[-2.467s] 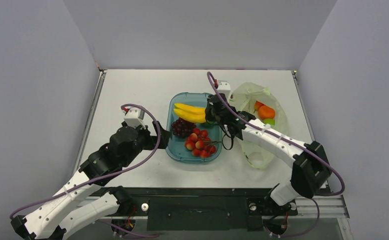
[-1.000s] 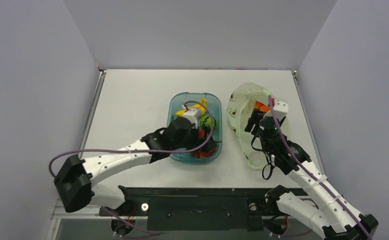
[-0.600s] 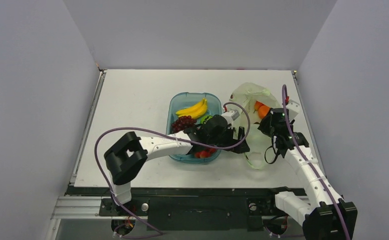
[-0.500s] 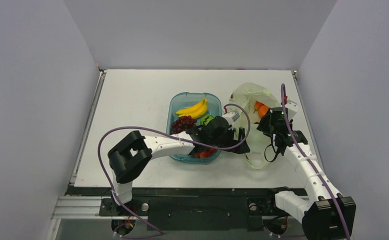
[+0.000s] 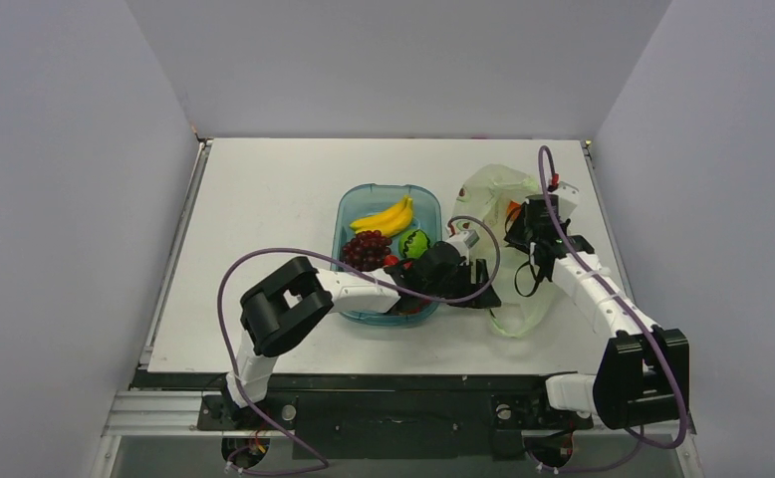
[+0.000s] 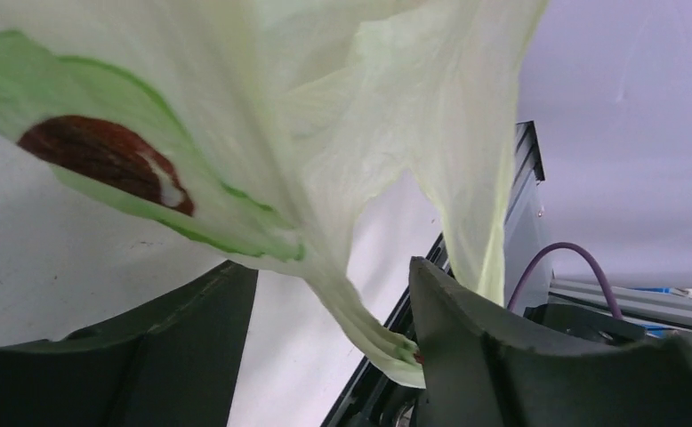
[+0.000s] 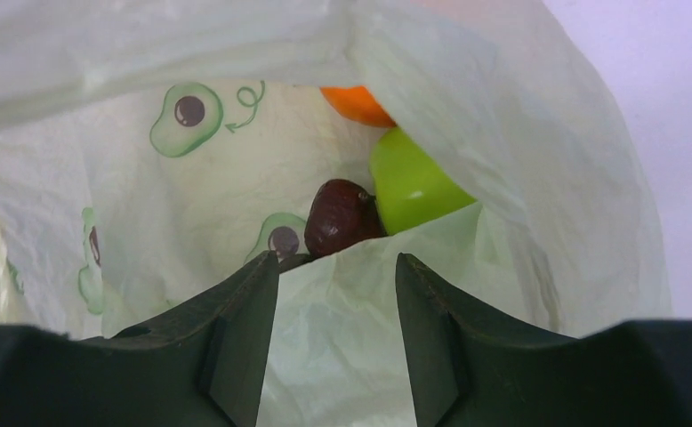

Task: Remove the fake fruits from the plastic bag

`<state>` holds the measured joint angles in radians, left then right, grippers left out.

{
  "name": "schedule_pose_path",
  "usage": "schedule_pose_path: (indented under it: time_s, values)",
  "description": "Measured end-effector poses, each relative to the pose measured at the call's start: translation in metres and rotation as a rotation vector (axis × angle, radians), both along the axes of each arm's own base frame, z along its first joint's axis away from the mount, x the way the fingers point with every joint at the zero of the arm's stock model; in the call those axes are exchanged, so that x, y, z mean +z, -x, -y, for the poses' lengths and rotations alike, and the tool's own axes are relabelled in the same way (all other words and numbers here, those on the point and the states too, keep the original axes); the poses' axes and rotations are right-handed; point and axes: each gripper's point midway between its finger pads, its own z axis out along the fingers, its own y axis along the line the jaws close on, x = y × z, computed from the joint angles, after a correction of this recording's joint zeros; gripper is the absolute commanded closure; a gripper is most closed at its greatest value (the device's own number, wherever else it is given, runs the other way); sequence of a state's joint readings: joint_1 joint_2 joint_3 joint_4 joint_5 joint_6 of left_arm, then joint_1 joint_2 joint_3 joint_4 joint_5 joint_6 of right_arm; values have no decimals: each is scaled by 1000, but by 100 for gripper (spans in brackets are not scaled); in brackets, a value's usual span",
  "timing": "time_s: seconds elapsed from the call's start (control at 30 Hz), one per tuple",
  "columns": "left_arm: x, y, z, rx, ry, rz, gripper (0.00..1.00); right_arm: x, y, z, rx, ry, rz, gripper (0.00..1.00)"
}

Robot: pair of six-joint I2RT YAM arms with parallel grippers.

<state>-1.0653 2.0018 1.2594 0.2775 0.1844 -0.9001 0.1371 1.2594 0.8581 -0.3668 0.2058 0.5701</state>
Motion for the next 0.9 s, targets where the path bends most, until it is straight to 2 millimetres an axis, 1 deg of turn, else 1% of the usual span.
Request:
schedule_pose_path:
  time_s: [0.03,0.13,0.17,0.2,0.23,0.27,0.3,0.47,0.53,0.6,0.63,0.77,0.9]
  values:
    - [-8,1,0,-4,-9,-11,61,-2,-3,2,-6,13,-4,53]
    - [-16,3,1,-6,-16,-33,71,-3,-9,7,-23,39,-8,54]
    - [-15,3,2,-9,-12,-35,80,-3,-11,9,-32,49,-9,54]
    - [-15,4,2,-9,-6,-39,84,-3,-12,10,-37,56,-8,54]
    - [-13,4,3,-7,4,-42,91,-4,-13,12,-44,66,-9,54]
    - [-12,4,3,-5,13,-45,94,-3,-15,14,-49,76,-7,55]
    - [-13,5,3,-6,18,-48,100,-4,-16,16,-55,90,-6,55]
    - [-24,13,-6,4,9,-90,100,-15,-19,28,-83,157,-38,54]
    - [-24,16,-6,1,14,-101,100,-22,-18,31,-89,178,-60,54]
    - [-22,20,-4,-7,23,-108,100,-28,-17,35,-101,200,-79,49]
    - [-21,23,-3,-15,30,-112,100,-30,-17,38,-109,210,-88,45]
    - [-16,34,3,-43,50,-119,100,-37,-15,48,-141,243,-114,38]
    - [-14,41,5,-65,58,-124,100,-43,-14,54,-159,256,-139,36]
